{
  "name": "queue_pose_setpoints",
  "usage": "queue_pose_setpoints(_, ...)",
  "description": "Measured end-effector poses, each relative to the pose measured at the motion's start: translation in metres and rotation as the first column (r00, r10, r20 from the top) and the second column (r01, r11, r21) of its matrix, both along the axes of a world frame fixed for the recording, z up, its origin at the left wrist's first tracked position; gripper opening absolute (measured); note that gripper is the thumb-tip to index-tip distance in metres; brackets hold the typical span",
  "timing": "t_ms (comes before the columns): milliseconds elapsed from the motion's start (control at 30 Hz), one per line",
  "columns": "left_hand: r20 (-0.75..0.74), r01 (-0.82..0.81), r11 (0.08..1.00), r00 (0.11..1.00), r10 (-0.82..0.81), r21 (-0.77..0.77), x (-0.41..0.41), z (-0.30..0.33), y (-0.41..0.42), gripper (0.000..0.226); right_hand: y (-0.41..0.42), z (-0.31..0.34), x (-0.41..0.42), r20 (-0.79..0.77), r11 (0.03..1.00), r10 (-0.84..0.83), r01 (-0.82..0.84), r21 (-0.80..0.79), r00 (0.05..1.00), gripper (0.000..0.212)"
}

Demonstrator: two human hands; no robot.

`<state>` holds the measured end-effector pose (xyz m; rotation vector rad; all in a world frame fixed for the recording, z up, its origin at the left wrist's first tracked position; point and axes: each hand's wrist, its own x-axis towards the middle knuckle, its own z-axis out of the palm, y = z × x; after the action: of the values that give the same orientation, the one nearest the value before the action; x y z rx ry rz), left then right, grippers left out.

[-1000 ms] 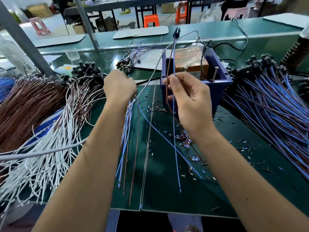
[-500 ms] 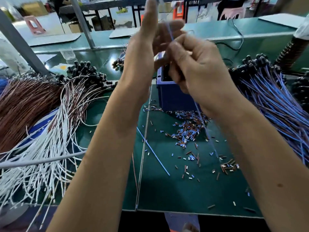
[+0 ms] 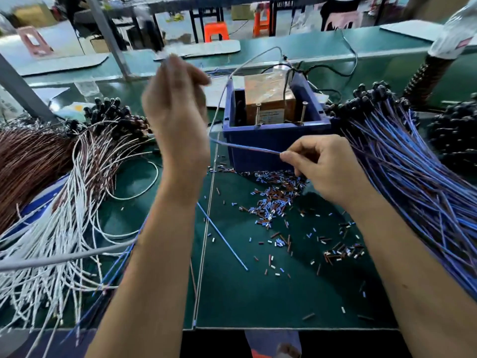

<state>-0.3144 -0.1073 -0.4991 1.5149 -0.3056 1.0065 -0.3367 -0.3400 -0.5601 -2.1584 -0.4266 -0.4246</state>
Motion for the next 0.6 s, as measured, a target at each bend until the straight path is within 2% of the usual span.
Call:
queue_pose_setpoints(67,0.018,0.043,0.962,0.999,-0.05,0.271,-0.021,-0.01,-0.026,0.036,0.005,-0.007,-0.004,0.125,0.998,-0.036,0.043,-0.05,0.991,0.017)
queue_pose_setpoints(133,-0.01,0.085,0.82,0.995,-0.097,0.567,-0.037,-0.029,-0.048,0.035,0.009,-0.008,-0.008,0.205,0.998,-0.034,0.046,-0.05,0.978,0.016)
queue_pose_setpoints(200,-0.029,0.069,0.718,0.997,-0.067,0.693,-0.038,-0.042,-0.056,0.03,0.011,-0.006,-0.01,0.257,1.0,-0.009,0.012,-0.01,0.966,0.019)
queue_pose_setpoints(267,-0.094,0.113,0.666,0.993,-0.065,0.738,-0.034,-0.05,-0.056,0.024,0.011,-0.006,-0.012,0.268,1.0,-0.009,0.008,0.004,0.963,0.021)
queue_pose_setpoints(333,-0.115,0.134,0.659,0.991,-0.072,0.74,-0.035,-0.057,-0.056,0.022,0.01,-0.011,-0.011,0.227,1.0,-0.01,0.01,0.002,0.974,0.016)
queue_pose_setpoints(400,-0.116,0.108,0.661,0.993,-0.033,0.742,-0.031,-0.062,-0.05,0.029,0.009,-0.014,-0.009,0.164,0.999,-0.008,0.001,0.043,0.986,0.013)
queue_pose_setpoints(500,-0.114,0.019,0.674,0.989,0.097,0.738,-0.026,-0.067,-0.041,0.037,0.004,-0.014,-0.007,0.06,0.975,-0.019,0.005,0.224,0.998,0.01)
queue_pose_setpoints(600,-0.121,-0.038,0.712,0.978,0.171,0.701,-0.024,-0.069,-0.038,0.039,0.0,-0.013,-0.006,-0.003,0.905,0.005,-0.003,0.426,1.0,0.014)
